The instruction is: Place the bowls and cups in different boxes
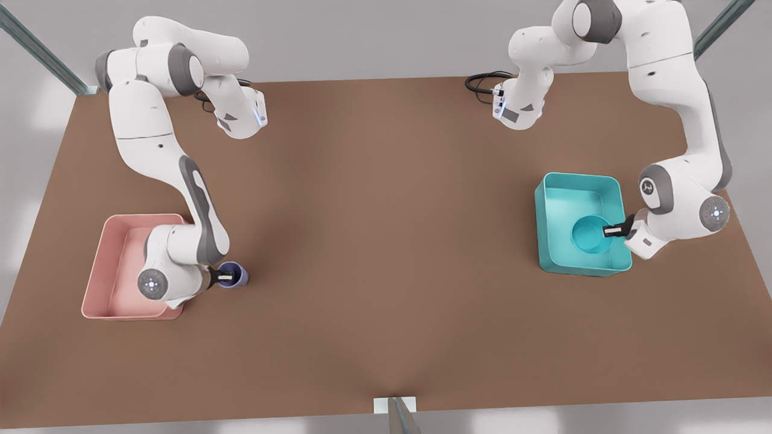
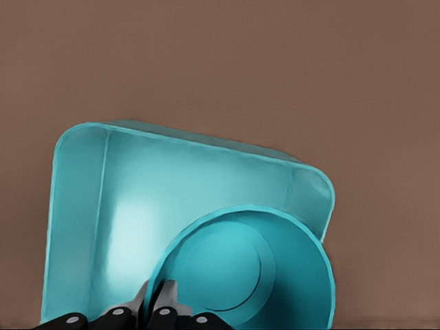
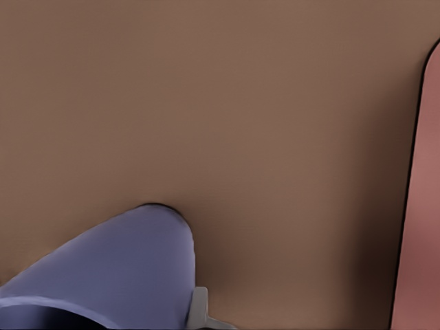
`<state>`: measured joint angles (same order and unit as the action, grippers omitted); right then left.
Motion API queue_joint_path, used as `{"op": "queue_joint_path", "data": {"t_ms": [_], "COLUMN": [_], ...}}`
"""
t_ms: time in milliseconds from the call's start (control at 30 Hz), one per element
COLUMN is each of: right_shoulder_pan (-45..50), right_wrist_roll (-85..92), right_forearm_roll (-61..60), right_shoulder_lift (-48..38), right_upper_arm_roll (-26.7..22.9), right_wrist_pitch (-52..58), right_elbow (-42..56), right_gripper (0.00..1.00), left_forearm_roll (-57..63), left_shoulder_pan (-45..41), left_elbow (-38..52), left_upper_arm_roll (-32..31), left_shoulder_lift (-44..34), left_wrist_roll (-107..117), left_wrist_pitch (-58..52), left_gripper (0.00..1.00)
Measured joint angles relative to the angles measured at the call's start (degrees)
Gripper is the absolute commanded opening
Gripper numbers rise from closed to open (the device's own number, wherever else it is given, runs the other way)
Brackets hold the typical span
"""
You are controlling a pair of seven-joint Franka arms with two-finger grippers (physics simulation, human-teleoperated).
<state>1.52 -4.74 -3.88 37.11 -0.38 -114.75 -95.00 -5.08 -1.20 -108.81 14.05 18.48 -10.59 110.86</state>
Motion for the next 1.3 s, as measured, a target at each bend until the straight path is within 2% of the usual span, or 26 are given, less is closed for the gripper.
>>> {"op": "queue_joint_path", "data": {"t_ms": [100,267,367,400,467,500,567,600,700,733,800,867,967,1100,1200,1300], "right_shoulder_pan": [-1.27,-7.79,-12.52,-13.17,-14.44,-15.07,-15.75,-15.81,-15.63,-15.55,-15.42,-15.41,-14.62,-12.11,-6.11,-3.05], "right_wrist_roll": [1.42,7.93,13.21,14.88,18.14,19.74,22.69,24.01,27.49,28.36,29.58,30.11,31.38,32.92,29.96,26.76], "right_forearm_roll": [-1.65,-2.52,0.33,0.89,1.55,1.70,1.85,1.79,1.15,1.14,1.81,3.17,3.30,2.73,4.94,6.85], "right_shoulder_lift": [-0.72,-10.75,-10.96,-9.80,-5.61,-3.56,-0.08,1.61,4.30,4.53,4.67,4.53,-2.30,-16.21,-18.38,-23.88], "right_upper_arm_roll": [0.14,-0.74,-3.30,-4.18,-5.07,-5.24,-5.38,-5.39,-5.32,-5.22,-5.07,-4.88,-3.33,-1.48,-1.28,-1.16], "right_wrist_pitch": [1.05,6.63,7.38,6.78,5.10,3.88,1.39,0.30,-2.23,-2.75,-3.57,-4.20,-0.65,13.53,24.88,31.89], "right_elbow": [2.08,3.64,4.78,5.16,7.78,8.64,9.31,9.43,9.40,9.19,8.93,9.02,10.53,15.93,21.95,18.38], "right_gripper": [0.21,0.21,0.21,0.21,0.21,0.21,0.21,0.21,0.21,1.00,1.00,1.00,1.00,1.00,1.00,1.00], "left_forearm_roll": [0.39,0.56,0.10,-0.18,-1.03,-0.37,2.14,3.49,9.72,10.98,12.49,12.91,13.05,11.20,10.76,10.66], "left_shoulder_pan": [-0.09,0.37,0.63,0.65,0.67,0.70,0.74,1.08,0.07,-0.49,-0.77,-0.32,0.78,0.43,0.39,0.92], "left_elbow": [-5.90,-8.37,-8.45,-8.40,-7.43,-5.42,2.63,8.22,22.74,24.97,27.39,30.52,31.89,32.05,32.02,31.97], "left_upper_arm_roll": [0.08,0.09,0.10,0.10,0.11,0.11,-0.10,-2.29,-14.45,-16.89,-19.63,-21.45,-24.22,-27.27,-27.80,-27.69], "left_shoulder_lift": [0.34,3.45,4.65,4.80,4.37,3.59,1.03,-0.74,-5.39,-7.04,-9.46,-8.61,-8.47,-9.83,-10.20,-10.23], "left_wrist_roll": [-0.97,-2.30,-3.34,-3.77,-4.93,-5.51,-6.14,-5.94,-4.06,-3.42,-2.22,-0.86,1.16,3.65,5.50,7.07], "left_wrist_pitch": [2.14,7.43,9.59,10.07,10.50,9.79,5.05,1.29,-10.24,-13.43,-18.47,-22.72,-28.28,-33.71,-36.18,-37.63], "left_gripper": [0.21,0.23,0.54,0.73,0.97,1.00,1.00,1.00,1.00,1.00,1.00,1.00,1.00,1.00,1.00,1.00]}}
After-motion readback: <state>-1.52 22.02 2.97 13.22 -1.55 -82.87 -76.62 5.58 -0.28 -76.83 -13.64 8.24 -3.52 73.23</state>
